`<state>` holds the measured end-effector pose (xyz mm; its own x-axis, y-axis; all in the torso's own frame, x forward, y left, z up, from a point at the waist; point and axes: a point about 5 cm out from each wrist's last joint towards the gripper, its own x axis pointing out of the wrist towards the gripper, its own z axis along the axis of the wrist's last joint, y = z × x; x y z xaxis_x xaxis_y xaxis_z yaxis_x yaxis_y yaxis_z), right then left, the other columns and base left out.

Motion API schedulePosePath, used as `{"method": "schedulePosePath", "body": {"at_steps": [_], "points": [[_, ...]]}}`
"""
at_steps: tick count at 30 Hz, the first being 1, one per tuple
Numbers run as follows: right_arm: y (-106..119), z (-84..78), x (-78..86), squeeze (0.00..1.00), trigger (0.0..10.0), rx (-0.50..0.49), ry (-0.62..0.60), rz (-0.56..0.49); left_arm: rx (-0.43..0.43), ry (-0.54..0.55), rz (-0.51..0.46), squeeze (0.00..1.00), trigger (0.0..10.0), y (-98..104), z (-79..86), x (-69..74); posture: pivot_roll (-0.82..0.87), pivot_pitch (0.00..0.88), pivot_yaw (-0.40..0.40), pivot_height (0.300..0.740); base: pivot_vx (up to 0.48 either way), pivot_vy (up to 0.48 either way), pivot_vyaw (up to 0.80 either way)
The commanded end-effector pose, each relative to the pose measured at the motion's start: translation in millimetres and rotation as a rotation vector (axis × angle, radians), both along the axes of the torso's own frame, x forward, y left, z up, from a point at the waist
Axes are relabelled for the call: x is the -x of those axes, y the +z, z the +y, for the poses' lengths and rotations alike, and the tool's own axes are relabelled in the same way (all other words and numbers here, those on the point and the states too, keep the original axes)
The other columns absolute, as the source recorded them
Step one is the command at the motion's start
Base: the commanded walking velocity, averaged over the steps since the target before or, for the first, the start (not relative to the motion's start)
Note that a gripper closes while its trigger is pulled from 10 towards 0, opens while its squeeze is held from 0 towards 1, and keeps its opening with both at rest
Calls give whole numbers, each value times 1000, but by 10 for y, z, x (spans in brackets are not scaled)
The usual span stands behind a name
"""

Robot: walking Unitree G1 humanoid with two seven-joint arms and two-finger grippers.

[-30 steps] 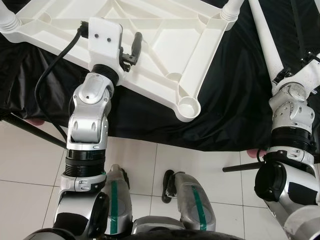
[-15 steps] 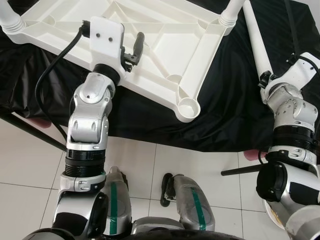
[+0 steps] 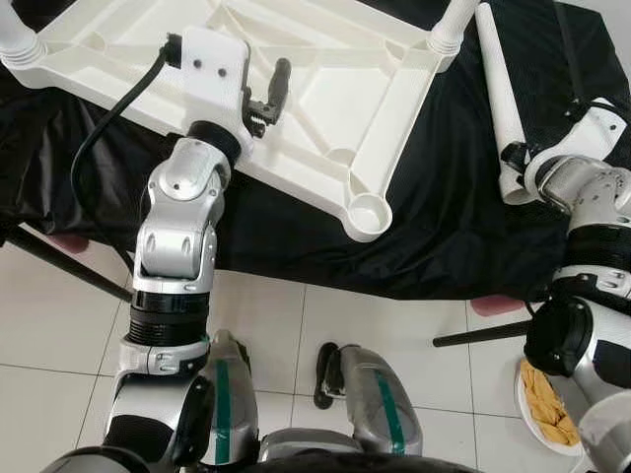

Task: Building children table

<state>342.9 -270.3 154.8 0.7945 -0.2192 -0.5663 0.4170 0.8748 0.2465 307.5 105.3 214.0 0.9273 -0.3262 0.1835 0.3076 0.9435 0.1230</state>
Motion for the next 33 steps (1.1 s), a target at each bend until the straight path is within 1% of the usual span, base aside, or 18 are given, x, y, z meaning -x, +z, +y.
{"method": "schedulePosePath", "body": {"at_steps": [1, 3, 11, 12, 13, 17, 19, 21, 22, 23, 24, 26, 27, 29, 30, 31, 32, 33], "points": [[-189, 78, 50, 0, 10000, -79, 36, 92, 10, 27, -12, 0, 10000, 49, -9, -1, 65, 60, -74, 740, 0, 0, 0], [-190, 102, 52, 0, 10000, -118, 56, 119, 12, 27, -14, 0, 10000, 56, -10, -6, 64, 61, -74, 740, 0, 0, 0], [-156, 62, 30, 0, 10000, -117, 61, 166, 14, 21, -20, 0, 10000, 79, -26, -24, 58, 68, -77, 740, 0, 0, 0], [-169, 64, 32, 0, 9647, -131, 60, 172, 15, 21, -21, 0, 10000, 84, -26, -26, 59, 71, -80, 740, 0, 0, 0], [-185, 60, 34, 0, 0, -146, 44, 176, 16, 22, -22, 0, 10000, 88, -26, -28, 60, 71, -82, 740, 0, 0, 0], [-205, 60, 38, 0, 0, -158, 31, 177, 20, 24, -21, 0, 10000, 91, -25, -30, 63, 74, -85, 740, 0, 0, 0], [-219, 77, 29, 0, 0, -147, 33, 151, 29, 18, -11, 0, 10000, 88, -27, -34, 70, 77, -91, 740, 0, 0, 0], [-219, 80, 26, 0, 0, -149, 28, 146, 31, 13, -8, 0, 10000, 88, -29, -37, 71, 78, -93, 740, 0, 0, 0], [-205, 79, 5, 0, 0, -136, 20, 113, 31, 2, -3, 0, 10000, 84, -26, -38, 75, 79, -95, 740, 0, 0, 0], [-205, 79, 5, 0, 0, -136, 20, 113, 31, 2, -3, 0, 10000, 84, -26, -38, 75, 79, -95, 740, 0, 0, 0], [-183, 84, -21, 0, 0, -117, 16, 67, 29, -11, 1, 0, 10000, 78, -23, -40, 76, 80, -97, 740, 0, 0, 0], [-112, 103, -80, 0, 0, -46, 10, -48, 24, -61, 13, 0, 10000, 65, -32, -34, 85, 81, -104, 740, 0, 0, 0], [-112, 103, -80, 0, 0, -46, 10, -48, 24, -61, 13, 0, 10000, 65, -32, -34, 85, 81, -104, 740, 0, 0, 0], [-64, 171, -115, 0, 0, -13, 35, -144, 17, -93, 36, 0, 10000, 36, -27, -31, 92, 83, -104, 740, 0, 0, 0], [-64, 171, -115, 0, 0, -13, 35, -144, 17, -93, 36, 0, 10000, 36, -27, -31, 92, 83, -104, 740, 0, 0, 0], [-34, 211, -135, 0, 10000, 6, 47, -197, 13, -104, 43, 0, 10000, 23, -19, -32, 95, 83, -105, 740, 0, 0, 0], [-34, 211, -135, 0, 10000, 6, 47, -197, 13, -104, 43, 0, 10000, 23, -19, -32, 95, 83, -105, 740, 0, 0, 0], [-13, 236, -148, 0, 10000, 19, 53, -233, 12, -110, 48, 0, 10000, 15, -13, -33, 97, 83, -105, 740, 0, 0, 0]]}}
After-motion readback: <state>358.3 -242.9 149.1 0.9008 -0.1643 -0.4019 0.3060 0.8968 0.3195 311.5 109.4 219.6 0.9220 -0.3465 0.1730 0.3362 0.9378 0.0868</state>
